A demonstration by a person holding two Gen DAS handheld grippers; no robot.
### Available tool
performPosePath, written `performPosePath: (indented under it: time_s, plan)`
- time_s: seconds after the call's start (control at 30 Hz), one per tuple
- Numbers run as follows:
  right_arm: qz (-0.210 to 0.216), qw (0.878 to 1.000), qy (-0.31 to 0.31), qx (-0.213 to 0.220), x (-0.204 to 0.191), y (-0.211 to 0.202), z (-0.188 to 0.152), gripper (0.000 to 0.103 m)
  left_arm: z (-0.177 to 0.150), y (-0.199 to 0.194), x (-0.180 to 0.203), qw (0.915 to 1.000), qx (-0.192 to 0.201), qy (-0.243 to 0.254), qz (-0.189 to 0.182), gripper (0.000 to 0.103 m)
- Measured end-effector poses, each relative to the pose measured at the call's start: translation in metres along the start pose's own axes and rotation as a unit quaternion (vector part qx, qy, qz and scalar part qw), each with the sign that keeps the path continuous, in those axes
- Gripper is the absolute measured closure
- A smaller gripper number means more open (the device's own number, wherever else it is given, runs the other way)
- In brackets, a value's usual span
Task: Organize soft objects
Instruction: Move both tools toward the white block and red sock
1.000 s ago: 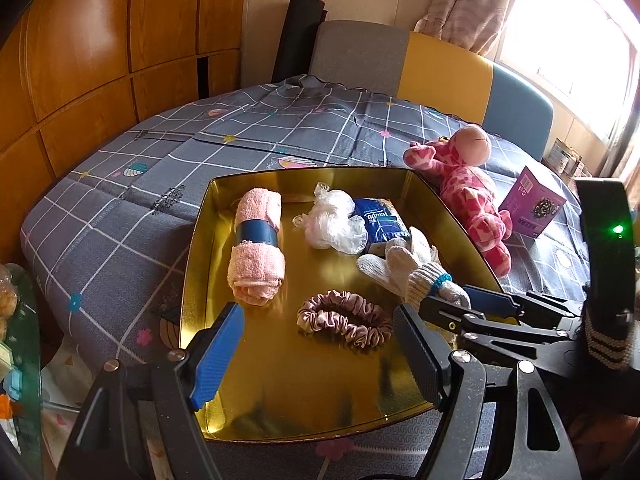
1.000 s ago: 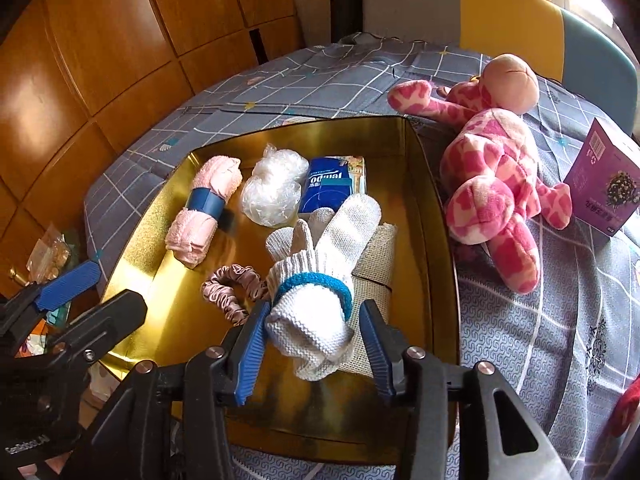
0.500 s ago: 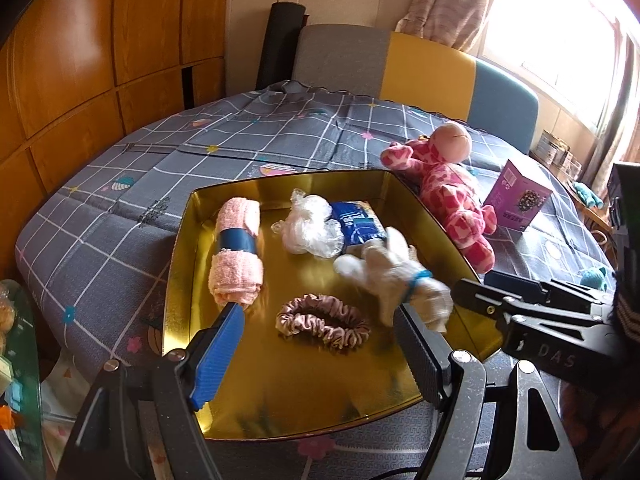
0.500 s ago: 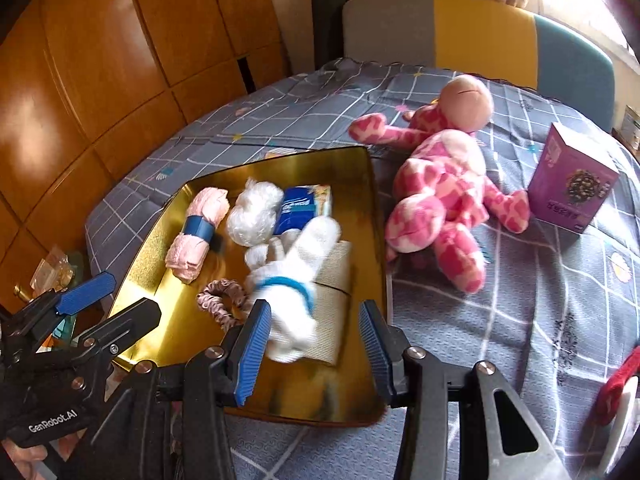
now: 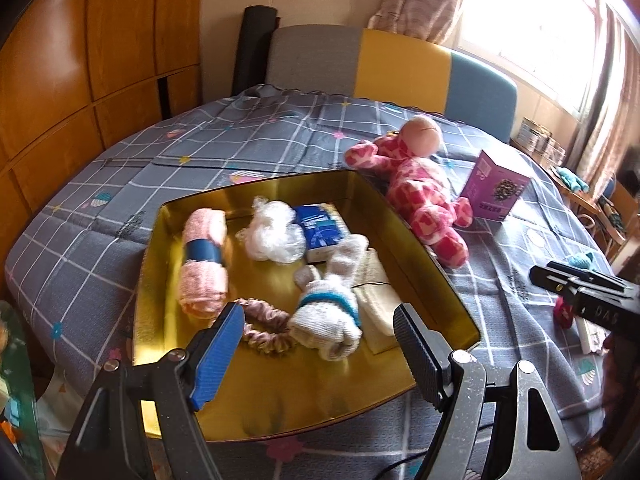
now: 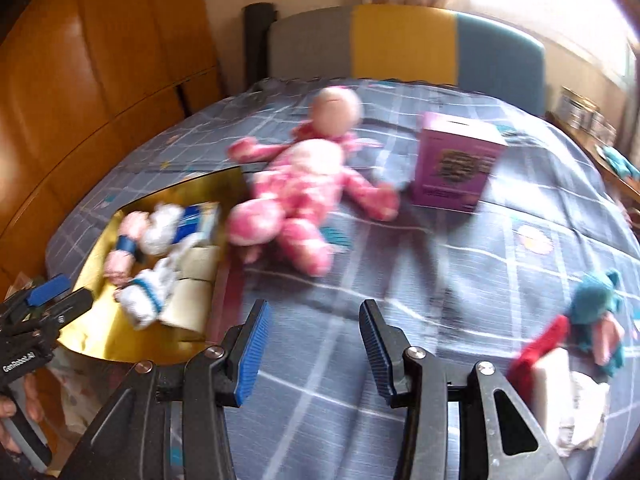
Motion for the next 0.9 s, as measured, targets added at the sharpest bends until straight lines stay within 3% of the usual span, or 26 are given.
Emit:
performPosePath:
  time_s: [0.43, 0.67, 0.8, 0.9]
  plan:
    - [-0.098, 0.988, 0.114, 0.027, 0.126, -0.06, -0.019, 0.057, 0.01, 0.009, 0.07, 0.9946, -0.003, 0.089, -0.052, 0.025]
    - [-0.171, 0.956, 0.234, 0.046, 0.208, -0.111, -0.054, 0.057, 0.015, 0.023, 0.121, 0.9849, -0.024, 0.134, -0.107, 0.025]
    - [-0.191, 0.935, 0.294, 0.053, 0.244, -0.128, -0.075, 0.057, 0.014, 0.031, 0.156, 0.9769, -0.037, 0.16, -0.137, 0.026]
    - [-0.197, 0.926, 0.317, 0.052, 0.261, -0.131, -0.087, 0.057, 0.015, 0.037, 0.183, 0.9698, -0.052, 0.173, -0.164, 0.028]
Point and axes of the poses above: each gripper's, at about its wrist camera, not at the fingertips, and y roughly the way its jaws point, x to its right, z to its top, the point moved 3 cm from there along y, roughly the way its jaws point, and after that the axes turned 1 degree about z, right-handed, at the moved point
